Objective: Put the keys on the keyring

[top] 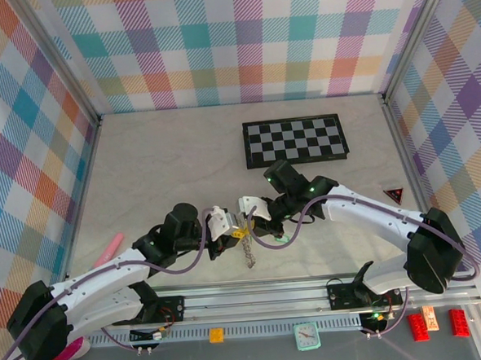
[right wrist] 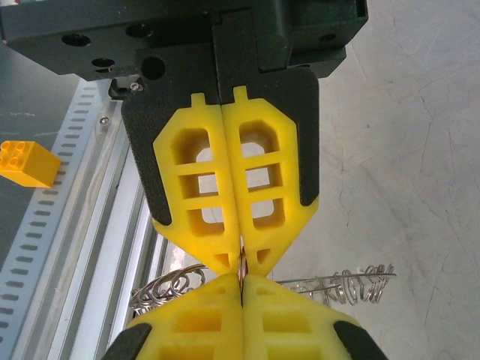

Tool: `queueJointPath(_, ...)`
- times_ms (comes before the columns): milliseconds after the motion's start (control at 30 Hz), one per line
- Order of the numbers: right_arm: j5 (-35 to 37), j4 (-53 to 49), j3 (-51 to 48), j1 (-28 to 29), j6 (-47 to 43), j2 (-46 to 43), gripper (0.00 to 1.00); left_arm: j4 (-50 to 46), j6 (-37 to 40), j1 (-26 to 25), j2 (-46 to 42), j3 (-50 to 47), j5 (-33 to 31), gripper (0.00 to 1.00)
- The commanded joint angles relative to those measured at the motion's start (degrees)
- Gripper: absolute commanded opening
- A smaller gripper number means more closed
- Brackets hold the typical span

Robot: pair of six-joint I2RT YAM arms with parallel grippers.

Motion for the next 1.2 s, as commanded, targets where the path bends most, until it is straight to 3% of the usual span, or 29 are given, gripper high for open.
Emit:
queueJointPath(0,-5.8,5.4,-2.1,-0.6,4.9,-4.0,0.27,1.0,0.9,0.0,-0.1,0.7,-0.3,0.00)
queueJointPath(100,-6.1,8.8,-5.6,-2.8,9.0,-6.6,0.34,4.7,-0.3,0.0,-1.3,-1.7,-1.1,0.00)
queueJointPath(400,-1.2,8.3,-7.7,-3.2,13.3,-5.9,0.37,9.4,-1.4,0.1,-2.8,-4.9,-1.1,0.00)
queueJointPath(667,-2.2,8.2,-6.5,-3.1,12.0,-2.2,0.34,10.4,-0.9,0.0,-2.3,-5.0,-0.5,0.00)
queueJointPath(933,-4.2,8.7,-5.7,-2.9,11.8,-0.5,0.24,10.4,-0.9,0.0,-2.2,-5.0,-0.4,0.00)
queueJointPath(1167,-5.5,8.9,-6.0,-2.9,11.2,-1.5,0.24,10.5,-0.9,0.0,-2.2,-5.2,-0.3,0.00)
